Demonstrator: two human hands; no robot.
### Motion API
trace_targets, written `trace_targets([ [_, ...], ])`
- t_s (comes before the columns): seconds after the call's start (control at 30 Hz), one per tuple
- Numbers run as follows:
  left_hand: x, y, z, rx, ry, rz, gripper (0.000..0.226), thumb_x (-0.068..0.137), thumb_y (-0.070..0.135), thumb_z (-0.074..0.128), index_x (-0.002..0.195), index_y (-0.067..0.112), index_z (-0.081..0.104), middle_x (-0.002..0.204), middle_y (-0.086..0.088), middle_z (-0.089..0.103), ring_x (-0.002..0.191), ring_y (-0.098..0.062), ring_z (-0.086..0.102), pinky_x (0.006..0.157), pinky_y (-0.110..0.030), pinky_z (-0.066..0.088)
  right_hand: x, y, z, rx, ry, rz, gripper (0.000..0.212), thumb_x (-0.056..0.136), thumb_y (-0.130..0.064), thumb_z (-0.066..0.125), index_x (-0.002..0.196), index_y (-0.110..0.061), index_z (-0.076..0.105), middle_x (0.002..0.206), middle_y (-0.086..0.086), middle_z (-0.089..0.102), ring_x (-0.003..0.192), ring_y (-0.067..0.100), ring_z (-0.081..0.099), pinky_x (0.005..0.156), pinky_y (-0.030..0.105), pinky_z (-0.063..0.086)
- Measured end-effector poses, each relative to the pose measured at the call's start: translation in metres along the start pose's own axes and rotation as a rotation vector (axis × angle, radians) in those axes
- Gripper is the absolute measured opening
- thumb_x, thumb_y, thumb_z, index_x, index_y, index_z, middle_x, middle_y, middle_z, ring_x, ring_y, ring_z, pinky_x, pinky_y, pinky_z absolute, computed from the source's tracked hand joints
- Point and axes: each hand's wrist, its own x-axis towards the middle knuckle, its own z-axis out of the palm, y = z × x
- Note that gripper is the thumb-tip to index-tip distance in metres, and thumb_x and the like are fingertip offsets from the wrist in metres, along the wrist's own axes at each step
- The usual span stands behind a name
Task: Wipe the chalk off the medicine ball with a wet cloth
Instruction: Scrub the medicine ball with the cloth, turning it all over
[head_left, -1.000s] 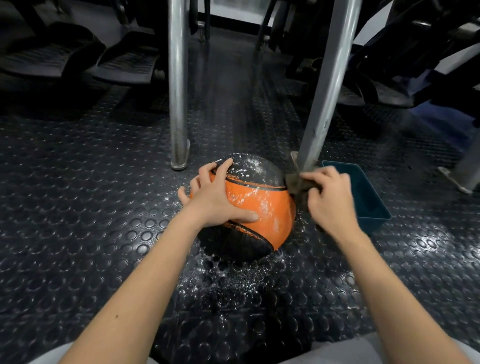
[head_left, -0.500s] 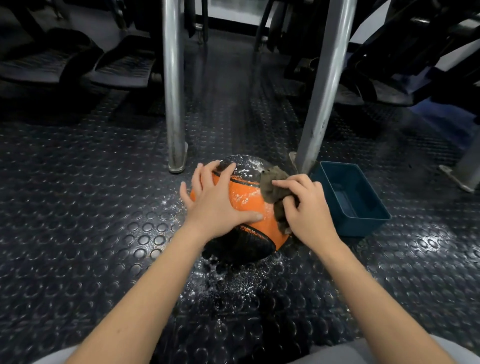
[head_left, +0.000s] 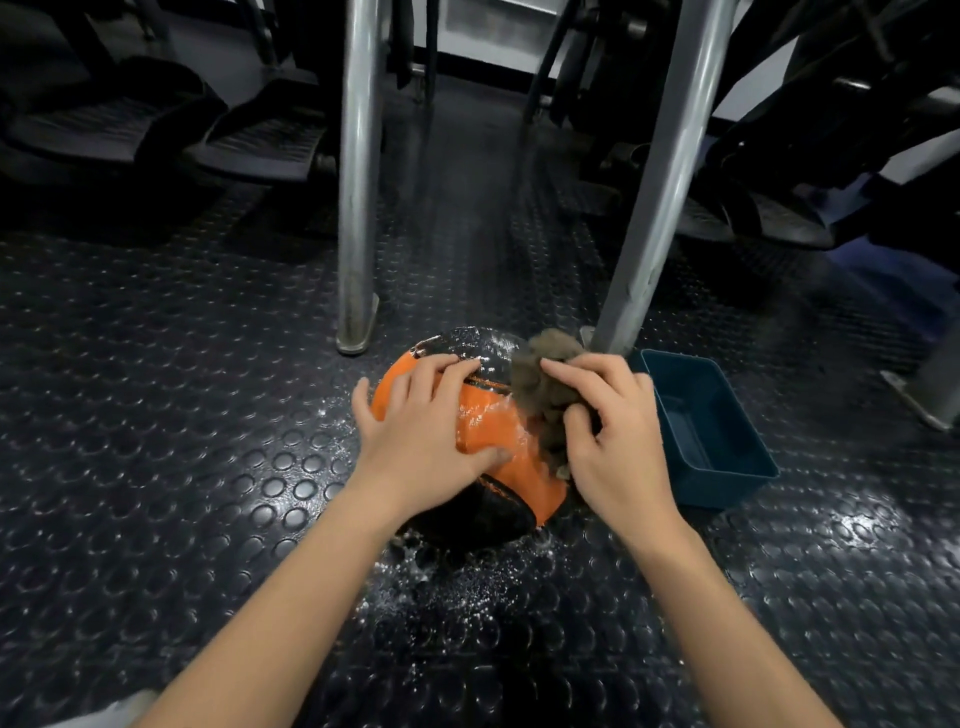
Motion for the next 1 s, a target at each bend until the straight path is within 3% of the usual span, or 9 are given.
trace_targets([
  [0.13,0.006,-0.001,-0.002,-0.001,-0.008,-0.011,0.085,0.077,0.069,0.055,0.146,0.041,0.014,0.149,0.017,0.012,0.140,-0.009,0.012,0.113,-0.055,-0.007,-0.007,0.006,0.008,-0.043,-0.130,-0.115,0.040,0.086,-0.006,0.042,0.114,-0.020,0.067,0.114,-0.004,0.054,0.095,0.015,0.039,0.088,0.017,0.034],
  [0.3,0.010,0.000,-0.005,-0.036,-0.027,-0.022,0.086,0.078,0.066,0.057,0.147,0.038,0.015,0.149,0.016,0.013,0.140,-0.010,0.014,0.112,-0.054,-0.009,-0.003,0.040,-0.011,-0.226,-0.096,0.294,0.042,0.090,0.002,0.044,0.123,-0.016,0.061,0.116,0.004,0.052,0.098,0.020,0.036,0.087,0.022,0.031],
  [0.4,0.011,0.000,-0.005,-0.047,-0.034,-0.040,0.086,0.077,0.066,0.060,0.146,0.037,0.017,0.146,0.015,0.016,0.139,-0.011,0.016,0.112,-0.054,-0.008,0.001,0.011,-0.013,-0.078,0.059,0.074,0.043,0.085,0.002,0.044,0.119,-0.016,0.064,0.111,-0.003,0.053,0.097,0.015,0.037,0.087,0.009,0.027],
  [0.5,0.011,0.000,-0.008,-0.066,-0.038,-0.056,0.083,0.076,0.059,0.065,0.143,0.037,0.022,0.139,0.014,0.021,0.136,-0.013,0.019,0.113,-0.054,-0.005,-0.013,0.005,0.008,-0.030,-0.122,-0.172,0.043,0.084,-0.006,0.039,0.114,-0.018,0.066,0.112,-0.005,0.052,0.099,0.016,0.039,0.091,0.014,0.031],
  [0.57,0.013,0.002,-0.010,-0.076,-0.054,-0.054,0.083,0.076,0.055,0.068,0.143,0.034,0.023,0.137,0.011,0.022,0.135,-0.015,0.019,0.114,-0.055,-0.004,-0.017,0.020,0.017,0.015,-0.184,-0.100,0.043,0.081,-0.006,0.036,0.105,-0.019,0.069,0.111,-0.009,0.050,0.098,0.018,0.040,0.092,0.019,0.034],
  [0.7,0.015,0.007,-0.009,-0.076,-0.078,-0.040,0.085,0.078,0.054,0.068,0.145,0.032,0.021,0.138,0.010,0.021,0.136,-0.016,0.017,0.114,-0.056,-0.004,-0.009,0.027,0.004,-0.092,0.024,0.137,0.040,0.078,0.000,0.040,0.098,-0.016,0.071,0.102,-0.006,0.054,0.092,0.016,0.036,0.089,0.032,0.039],
  [0.8,0.016,0.005,-0.009,-0.081,-0.084,-0.049,0.085,0.076,0.053,0.070,0.143,0.034,0.023,0.136,0.010,0.022,0.135,-0.015,0.019,0.114,-0.056,-0.003,-0.007,0.006,-0.003,-0.016,0.043,-0.014,0.041,0.080,-0.002,0.041,0.105,-0.017,0.069,0.106,-0.006,0.053,0.095,0.013,0.038,0.090,0.011,0.028],
  [0.9,0.016,0.002,-0.011,-0.095,-0.071,-0.057,0.082,0.076,0.051,0.070,0.142,0.035,0.025,0.136,0.010,0.022,0.134,-0.016,0.020,0.113,-0.055,-0.003,-0.016,0.010,0.010,-0.027,-0.166,-0.150,0.042,0.081,-0.008,0.038,0.104,-0.019,0.071,0.109,-0.003,0.055,0.095,0.014,0.039,0.089,0.013,0.030],
  [1.0,0.016,0.001,-0.012,-0.092,-0.092,-0.062,0.085,0.077,0.052,0.069,0.145,0.033,0.021,0.139,0.009,0.020,0.137,-0.016,0.017,0.113,-0.054,-0.005,-0.011,0.036,0.005,-0.162,-0.139,0.125,0.041,0.082,0.003,0.044,0.106,-0.016,0.071,0.106,0.001,0.056,0.092,0.020,0.038,0.092,0.033,0.039],
])
